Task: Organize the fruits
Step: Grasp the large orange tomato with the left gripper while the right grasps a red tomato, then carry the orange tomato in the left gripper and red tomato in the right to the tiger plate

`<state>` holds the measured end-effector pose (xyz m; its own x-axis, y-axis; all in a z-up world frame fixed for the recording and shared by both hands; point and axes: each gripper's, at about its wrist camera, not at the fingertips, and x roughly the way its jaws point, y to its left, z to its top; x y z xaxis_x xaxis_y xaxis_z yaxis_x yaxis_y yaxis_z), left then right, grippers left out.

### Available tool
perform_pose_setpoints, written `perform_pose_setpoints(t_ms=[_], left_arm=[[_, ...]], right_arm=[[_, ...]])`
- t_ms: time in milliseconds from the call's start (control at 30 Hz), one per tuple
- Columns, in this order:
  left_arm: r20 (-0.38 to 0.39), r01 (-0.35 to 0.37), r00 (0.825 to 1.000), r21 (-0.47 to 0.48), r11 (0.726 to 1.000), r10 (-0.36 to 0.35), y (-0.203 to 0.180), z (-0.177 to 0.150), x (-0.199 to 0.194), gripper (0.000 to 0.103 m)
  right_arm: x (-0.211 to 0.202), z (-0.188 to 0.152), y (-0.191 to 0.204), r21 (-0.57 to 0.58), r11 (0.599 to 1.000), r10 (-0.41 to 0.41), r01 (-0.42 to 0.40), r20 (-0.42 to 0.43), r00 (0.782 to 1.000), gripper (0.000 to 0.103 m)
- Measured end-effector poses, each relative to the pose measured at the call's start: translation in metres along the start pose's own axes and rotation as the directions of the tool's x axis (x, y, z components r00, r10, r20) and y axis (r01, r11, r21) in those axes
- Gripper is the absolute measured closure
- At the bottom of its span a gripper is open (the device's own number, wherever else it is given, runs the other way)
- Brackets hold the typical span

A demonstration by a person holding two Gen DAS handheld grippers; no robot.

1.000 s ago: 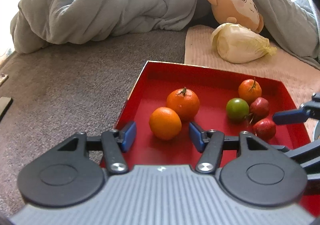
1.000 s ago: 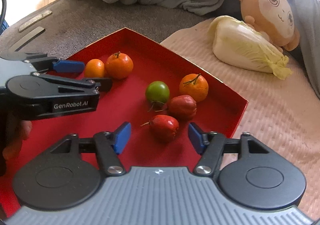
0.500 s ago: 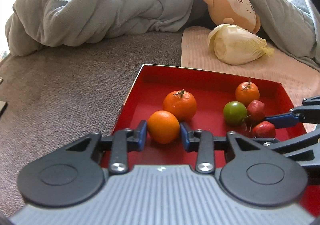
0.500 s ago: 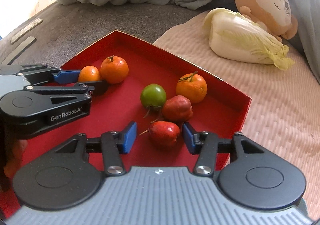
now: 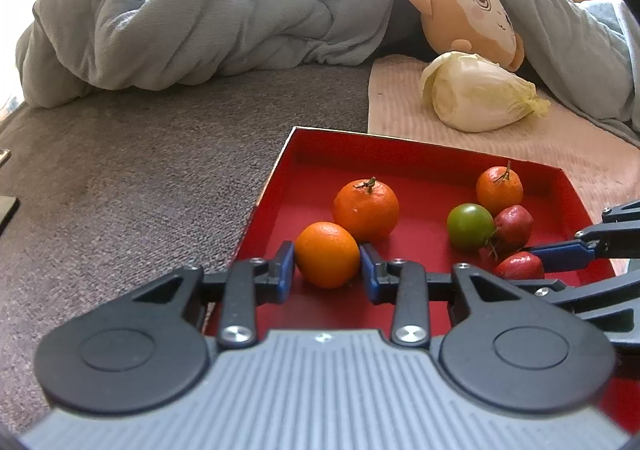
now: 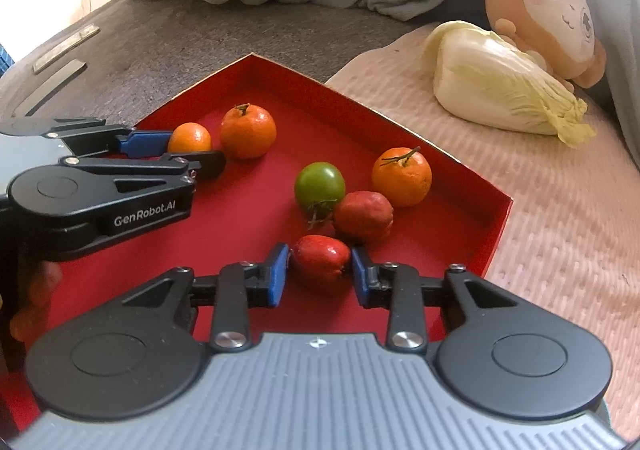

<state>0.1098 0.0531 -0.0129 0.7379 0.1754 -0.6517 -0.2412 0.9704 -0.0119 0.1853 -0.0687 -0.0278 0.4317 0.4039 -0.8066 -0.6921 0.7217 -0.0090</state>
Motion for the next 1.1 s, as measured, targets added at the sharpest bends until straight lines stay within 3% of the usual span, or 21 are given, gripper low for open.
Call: perform_pose_setpoints(t_ms=[567, 800, 1100], left_arm=[[-0.011, -0.031, 0.999, -0.032, 0.999, 0.03, 0.004, -0.011, -0.024, 0.065], [-0.018, -0.046, 0.999, -0.032, 0.998, 0.045, 0.005, -0.015, -0.03, 0.065], [-0.041, -0.036, 0.999, -0.036, 0.999, 0.035, 0.005, -0.017, -0.023, 0.065]], right_arm=[[-0.029, -0.008, 0.008, -0.068, 0.997, 0.035, -0.033, 0.024, 0.999, 0.065], [-0.03, -0.019, 0.008, -0.1, 0.992, 0.07, -0.071, -0.02, 0.997, 0.064], [-0.033, -0.033, -0.004, -0.099, 0.994, 0.041, -0.045, -0.037, 0.998, 0.056]])
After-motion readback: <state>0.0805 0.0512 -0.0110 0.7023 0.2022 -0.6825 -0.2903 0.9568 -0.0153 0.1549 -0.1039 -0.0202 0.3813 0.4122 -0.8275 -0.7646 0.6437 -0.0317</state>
